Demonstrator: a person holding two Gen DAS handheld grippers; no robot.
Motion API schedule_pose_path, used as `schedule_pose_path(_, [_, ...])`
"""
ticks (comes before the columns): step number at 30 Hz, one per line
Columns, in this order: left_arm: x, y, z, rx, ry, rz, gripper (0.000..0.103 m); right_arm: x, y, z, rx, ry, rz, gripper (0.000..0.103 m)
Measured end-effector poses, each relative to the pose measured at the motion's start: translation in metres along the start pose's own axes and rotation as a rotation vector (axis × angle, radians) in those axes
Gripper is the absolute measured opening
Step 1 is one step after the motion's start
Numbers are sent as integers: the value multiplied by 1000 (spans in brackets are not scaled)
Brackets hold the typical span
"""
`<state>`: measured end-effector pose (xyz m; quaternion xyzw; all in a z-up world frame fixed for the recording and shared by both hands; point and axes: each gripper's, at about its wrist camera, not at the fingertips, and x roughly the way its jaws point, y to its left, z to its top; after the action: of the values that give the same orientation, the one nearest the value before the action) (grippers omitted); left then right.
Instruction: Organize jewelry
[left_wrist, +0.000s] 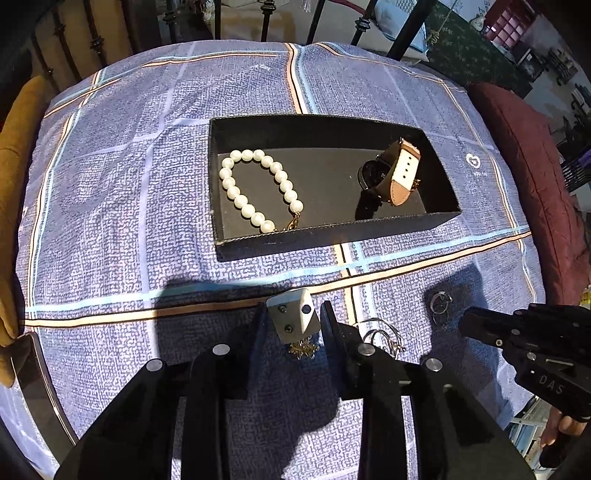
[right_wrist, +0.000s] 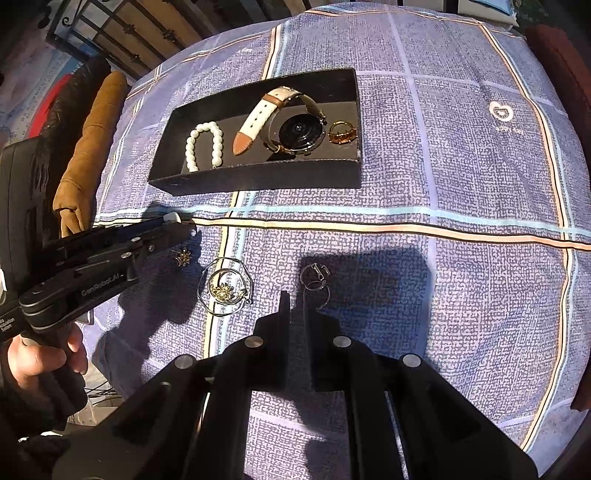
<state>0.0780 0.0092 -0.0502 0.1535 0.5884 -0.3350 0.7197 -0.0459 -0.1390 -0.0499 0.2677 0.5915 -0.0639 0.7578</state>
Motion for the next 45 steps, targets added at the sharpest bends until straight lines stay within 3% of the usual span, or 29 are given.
schedule_pose_path(8, [-17, 1, -21, -28, 6, -31, 28, 0, 3, 3, -15, 9, 6, 8])
schedule_pose_path(11, [-34, -1, -2, -36, -54, -50, 28, -16, 14, 26, -35, -46, 20, 8])
schedule_pose_path(16, [-41, -7, 58, -46, -139, -51, 28, -36, 32, 84, -83, -130, 19, 8])
schedule_pose_path(20, [-29, -6, 88, -45, -142, -4, 28, -35, 34, 115, -86, -142, -4, 8])
schedule_pose_path(23, [-15, -2, 92, -50, -110, 24, 30, -26, 29, 121, -70, -113, -26, 8])
schedule_pose_path(24, [-13, 0, 90, -53, -102, 27, 32, -21, 25, 120, -59, -95, -26, 9])
schedule_pose_path(25, [-12, 3, 86, -58, -99, 34, 42, -19, 22, 118, -49, -83, -34, 11])
schedule_pose_path(26, [-14, 4, 81, -58, -105, 48, 56, -17, 19, 114, -37, -78, -49, 20])
schedule_pose_path(27, [-18, 5, 76, -50, -117, 59, 61, -18, 16, 108, -28, -83, -47, 33])
schedule_pose_path(29, [-25, 2, 64, -24, -129, 61, 71, -21, 11, 94, -6, -92, -46, 48])
schedule_pose_path(32, [-28, -3, 37, 10, -112, 43, 80, -22, 3, 69, 11, -85, -30, 48])
schedule_pose_path(38, [4, -16, -20, 65, 36, 62, 82, 0, -5, 6, 34, -8, -21, 48])
schedule_pose_path(42, [11, -15, -26, 13, 35, -1, 76, 14, 0, -14, 28, 41, -23, 48])
schedule_pose_path(45, [15, -16, -20, 8, 38, -7, 71, 16, 4, -15, 11, 49, -18, 48])
